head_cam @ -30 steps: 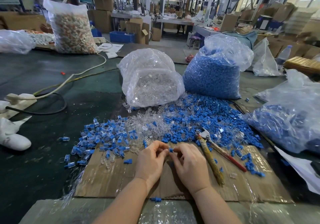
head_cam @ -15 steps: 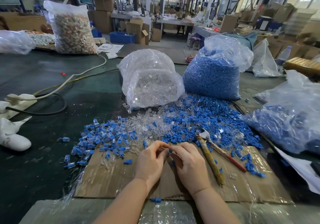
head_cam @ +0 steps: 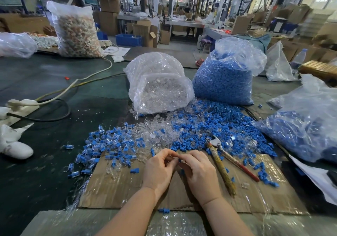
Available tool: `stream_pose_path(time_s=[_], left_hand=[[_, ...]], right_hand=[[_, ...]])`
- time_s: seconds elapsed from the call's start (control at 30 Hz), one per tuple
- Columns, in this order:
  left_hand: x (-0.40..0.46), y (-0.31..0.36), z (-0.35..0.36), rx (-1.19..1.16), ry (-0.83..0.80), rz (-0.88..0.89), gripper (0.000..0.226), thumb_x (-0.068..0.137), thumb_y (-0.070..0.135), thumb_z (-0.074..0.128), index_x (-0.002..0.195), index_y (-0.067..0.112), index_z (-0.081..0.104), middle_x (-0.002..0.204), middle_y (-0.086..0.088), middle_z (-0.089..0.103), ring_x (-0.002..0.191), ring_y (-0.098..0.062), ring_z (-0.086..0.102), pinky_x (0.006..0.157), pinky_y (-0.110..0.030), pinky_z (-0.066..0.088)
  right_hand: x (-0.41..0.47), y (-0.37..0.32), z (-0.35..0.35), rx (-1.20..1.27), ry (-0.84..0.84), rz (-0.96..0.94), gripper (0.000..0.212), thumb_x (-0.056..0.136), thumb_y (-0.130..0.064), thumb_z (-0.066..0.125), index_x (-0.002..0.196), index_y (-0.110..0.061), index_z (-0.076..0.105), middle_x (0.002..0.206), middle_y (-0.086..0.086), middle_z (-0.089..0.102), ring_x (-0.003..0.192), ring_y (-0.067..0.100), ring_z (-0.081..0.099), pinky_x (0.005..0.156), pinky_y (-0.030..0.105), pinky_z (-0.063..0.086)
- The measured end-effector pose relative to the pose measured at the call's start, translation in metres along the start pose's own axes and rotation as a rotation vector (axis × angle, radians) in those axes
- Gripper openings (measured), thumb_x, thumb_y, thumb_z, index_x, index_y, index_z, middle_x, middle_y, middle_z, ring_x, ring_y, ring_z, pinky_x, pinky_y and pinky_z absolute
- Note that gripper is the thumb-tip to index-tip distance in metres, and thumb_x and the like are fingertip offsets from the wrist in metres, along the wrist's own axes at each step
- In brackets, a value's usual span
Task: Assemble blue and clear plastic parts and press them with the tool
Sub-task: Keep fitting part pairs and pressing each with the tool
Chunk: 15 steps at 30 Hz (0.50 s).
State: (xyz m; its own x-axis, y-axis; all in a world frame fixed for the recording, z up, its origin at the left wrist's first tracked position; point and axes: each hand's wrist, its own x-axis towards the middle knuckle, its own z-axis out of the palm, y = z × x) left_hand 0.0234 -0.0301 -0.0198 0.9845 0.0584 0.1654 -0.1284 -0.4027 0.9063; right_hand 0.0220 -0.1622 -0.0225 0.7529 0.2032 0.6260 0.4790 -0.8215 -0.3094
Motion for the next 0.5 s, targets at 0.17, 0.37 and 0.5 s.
stream_pose_path(time_s=[0.17, 0.37, 0.5], left_hand=[[0.001, 0.001, 0.0, 0.01, 0.001, -0.01, 0.023, 0.086, 0.017, 0.064, 0.08, 0.039, 0.059, 0.079, 0.016, 0.065, 0.075, 0.007, 0.06, 0.072, -0.009, 0.05], [0.001, 0.002, -0.001, -0.015, 0.011, -0.016, 0.013, 0.086, 0.015, 0.064, 0.086, 0.027, 0.062, 0.08, 0.012, 0.064, 0.076, 0.005, 0.059, 0.068, -0.005, 0.045], [0.0, 0.004, -0.001, -0.01, 0.01, -0.031, 0.018, 0.086, 0.013, 0.063, 0.083, 0.03, 0.059, 0.081, 0.011, 0.063, 0.078, 0.002, 0.057, 0.067, -0.003, 0.043]], right_hand=[[0.0, -0.001, -0.001, 0.002, -0.009, -0.004, 0.025, 0.07, -0.011, 0.081, 0.092, -0.014, 0.072, 0.083, -0.001, 0.064, 0.075, 0.019, 0.061, 0.064, 0.028, 0.053], [-0.001, 0.005, -0.009, -0.077, 0.003, 0.15, 0.032, 0.078, -0.022, 0.074, 0.106, -0.01, 0.066, 0.098, 0.003, 0.064, 0.092, 0.025, 0.06, 0.082, 0.043, 0.049], [-0.001, 0.016, -0.024, -0.214, -0.024, 0.318, 0.04, 0.083, -0.032, 0.068, 0.115, -0.01, 0.062, 0.112, 0.008, 0.062, 0.107, 0.028, 0.055, 0.095, 0.046, 0.041]])
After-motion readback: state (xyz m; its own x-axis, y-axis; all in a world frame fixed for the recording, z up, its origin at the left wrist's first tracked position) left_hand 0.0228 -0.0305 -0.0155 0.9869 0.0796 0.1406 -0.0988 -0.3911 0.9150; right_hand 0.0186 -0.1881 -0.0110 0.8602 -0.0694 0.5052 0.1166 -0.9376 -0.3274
